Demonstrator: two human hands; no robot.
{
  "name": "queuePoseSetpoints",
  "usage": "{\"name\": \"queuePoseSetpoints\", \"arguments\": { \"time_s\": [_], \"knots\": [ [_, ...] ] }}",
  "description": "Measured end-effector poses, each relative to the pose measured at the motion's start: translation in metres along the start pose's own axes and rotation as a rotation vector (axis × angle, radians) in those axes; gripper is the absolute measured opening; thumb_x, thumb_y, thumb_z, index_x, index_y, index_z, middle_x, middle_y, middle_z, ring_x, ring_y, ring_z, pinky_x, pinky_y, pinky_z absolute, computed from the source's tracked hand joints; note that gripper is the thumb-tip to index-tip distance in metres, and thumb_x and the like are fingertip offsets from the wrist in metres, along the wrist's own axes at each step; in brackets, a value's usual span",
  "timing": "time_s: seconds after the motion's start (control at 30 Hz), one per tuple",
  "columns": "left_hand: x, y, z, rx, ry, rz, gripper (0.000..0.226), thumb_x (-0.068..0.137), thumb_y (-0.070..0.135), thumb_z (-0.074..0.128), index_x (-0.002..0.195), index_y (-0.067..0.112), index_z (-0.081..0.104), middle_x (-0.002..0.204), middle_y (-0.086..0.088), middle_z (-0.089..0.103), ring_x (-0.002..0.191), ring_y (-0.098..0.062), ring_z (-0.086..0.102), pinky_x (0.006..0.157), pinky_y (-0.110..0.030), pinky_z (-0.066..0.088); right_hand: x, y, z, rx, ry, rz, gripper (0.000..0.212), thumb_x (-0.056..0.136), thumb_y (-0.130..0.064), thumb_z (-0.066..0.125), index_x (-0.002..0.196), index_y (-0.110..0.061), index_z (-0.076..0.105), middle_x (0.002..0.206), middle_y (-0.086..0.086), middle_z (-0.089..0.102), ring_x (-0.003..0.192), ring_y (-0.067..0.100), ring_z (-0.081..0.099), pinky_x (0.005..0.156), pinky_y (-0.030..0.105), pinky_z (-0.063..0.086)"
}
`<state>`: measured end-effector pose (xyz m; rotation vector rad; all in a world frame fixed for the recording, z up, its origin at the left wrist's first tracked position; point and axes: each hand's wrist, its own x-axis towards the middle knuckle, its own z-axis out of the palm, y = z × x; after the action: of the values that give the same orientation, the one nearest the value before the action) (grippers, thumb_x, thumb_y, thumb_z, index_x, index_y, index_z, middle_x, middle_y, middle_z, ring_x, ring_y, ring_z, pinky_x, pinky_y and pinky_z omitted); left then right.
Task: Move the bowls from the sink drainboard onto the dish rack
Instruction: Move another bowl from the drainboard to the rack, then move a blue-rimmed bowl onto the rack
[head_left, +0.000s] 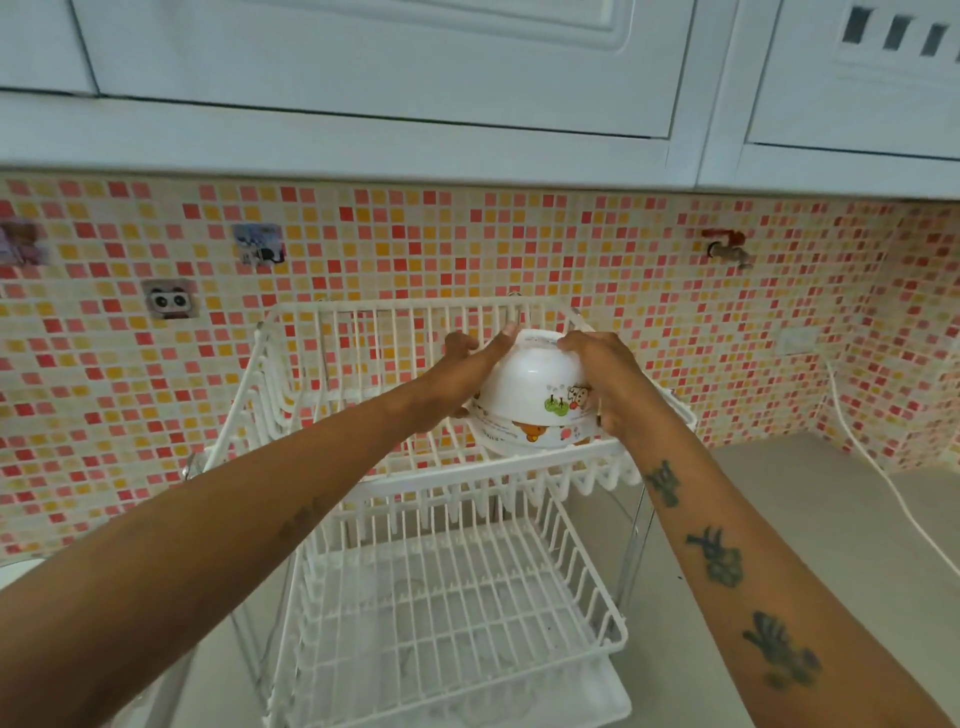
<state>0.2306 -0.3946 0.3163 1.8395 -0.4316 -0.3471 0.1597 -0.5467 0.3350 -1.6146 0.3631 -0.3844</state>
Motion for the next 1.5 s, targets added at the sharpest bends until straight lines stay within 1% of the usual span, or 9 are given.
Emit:
{"name": "queuePoseSetpoints", "arguments": {
  "time_s": [0.1, 0.33, 0.53, 0.73, 0.87, 0.97, 1.1, 1.37, 1.5],
  "knots": [
    [0.003, -0.001, 0.004, -0.008, -0.014, -0.025, 0.077, 0.085, 0.063, 0.054, 0.14, 0.019, 0.023, 0.138, -0.005, 0.046, 0.119, -0.024, 0.051, 0.097, -0.044, 0.046, 0.0, 0.001, 0.001, -0.013, -0.006, 0.024, 0.032, 0.088, -0.025, 0.053, 0.119, -0.019, 0.049, 0.09, -0.003, 0.055, 0.076, 0.015, 0.054, 0.057, 0.028, 0.041],
    [0.003, 0.0, 0.0, -0.028, -0.067, -0.018, 0.073, 0.088, 0.053, 0.059, 0.142, 0.018, 0.023, 0.13, -0.003, 0.049, 0.115, -0.023, 0.053, 0.09, -0.036, 0.046, 0.005, 0.003, 0.003, -0.043, -0.015, -0.002, 0.038, 0.089, -0.021, 0.048, 0.127, -0.019, 0.048, 0.09, -0.006, 0.053, 0.076, 0.012, 0.052, 0.059, 0.028, 0.04],
    [-0.007, 0.005, 0.0, 0.055, -0.092, -0.01, 0.082, 0.089, 0.063, 0.045, 0.15, 0.023, 0.007, 0.152, -0.004, 0.033, 0.134, -0.026, 0.042, 0.107, -0.04, 0.04, 0.003, 0.005, 0.006, -0.119, 0.05, -0.097, 0.041, 0.084, -0.03, 0.058, 0.123, -0.02, 0.054, 0.12, 0.0, 0.057, 0.087, 0.015, 0.058, 0.064, 0.028, 0.045],
    [-0.038, 0.022, -0.035, 0.016, 0.08, 0.106, 0.074, 0.094, 0.065, 0.029, 0.151, 0.026, 0.003, 0.16, -0.005, 0.02, 0.142, -0.029, 0.033, 0.117, -0.05, 0.027, -0.019, -0.009, 0.02, -0.178, 0.234, -0.544, 0.017, 0.085, -0.025, 0.061, 0.1, -0.018, 0.064, 0.125, 0.005, 0.06, 0.109, 0.016, 0.054, 0.089, 0.03, 0.039],
    [-0.076, 0.012, -0.102, -0.045, 0.239, 0.173, 0.048, 0.1, 0.05, 0.032, 0.137, 0.02, 0.03, 0.144, -0.006, 0.044, 0.102, -0.016, 0.053, 0.098, -0.037, 0.043, -0.055, -0.038, 0.089, -0.034, 0.01, -0.595, 0.01, 0.083, -0.017, 0.057, 0.085, -0.023, 0.065, 0.111, 0.005, 0.066, 0.099, 0.01, 0.06, 0.082, 0.025, 0.05],
    [-0.112, -0.008, -0.163, -0.16, 0.402, 0.163, 0.044, 0.102, 0.044, 0.032, 0.13, 0.013, 0.044, 0.131, -0.01, 0.054, 0.104, -0.02, 0.053, 0.1, -0.04, 0.044, -0.086, -0.055, 0.164, 0.078, -0.146, -0.587, 0.014, 0.089, -0.012, 0.055, 0.085, -0.021, 0.065, 0.09, -0.01, 0.065, 0.07, -0.017, 0.057, 0.065, 0.001, 0.045],
    [-0.179, -0.056, -0.242, -0.281, 0.606, 0.096, 0.047, 0.102, 0.048, 0.026, 0.105, 0.013, 0.056, 0.108, -0.009, 0.063, 0.095, -0.024, 0.059, 0.091, -0.04, 0.049, -0.136, -0.056, 0.275, 0.105, -0.399, -0.572, 0.014, 0.09, -0.009, 0.052, 0.096, -0.013, 0.065, 0.084, -0.013, 0.06, 0.053, -0.012, 0.051, 0.053, 0.002, 0.042],
    [-0.318, -0.187, -0.38, -0.486, 0.963, -0.18, 0.061, 0.098, 0.059, 0.017, 0.086, 0.015, 0.056, 0.085, -0.008, 0.065, 0.076, -0.025, 0.063, 0.072, -0.032, 0.048, -0.217, 0.018, 0.458, -0.055, -0.825, -0.257, 0.014, 0.091, -0.012, 0.053, 0.093, -0.005, 0.065, 0.095, 0.012, 0.066, 0.082, 0.028, 0.055, 0.06, 0.022, 0.04],
    [-0.358, -0.256, -0.414, -0.53, 1.066, -0.347, 0.06, 0.099, 0.058, 0.022, 0.082, 0.011, 0.056, 0.081, -0.009, 0.063, 0.069, -0.023, 0.059, 0.069, -0.031, 0.047, -0.218, 0.084, 0.527, -0.241, -0.894, -0.155, 0.011, 0.088, -0.019, 0.055, 0.089, -0.012, 0.064, 0.108, 0.007, 0.065, 0.092, 0.02, 0.056, 0.077, 0.029, 0.043]
  ]
}}
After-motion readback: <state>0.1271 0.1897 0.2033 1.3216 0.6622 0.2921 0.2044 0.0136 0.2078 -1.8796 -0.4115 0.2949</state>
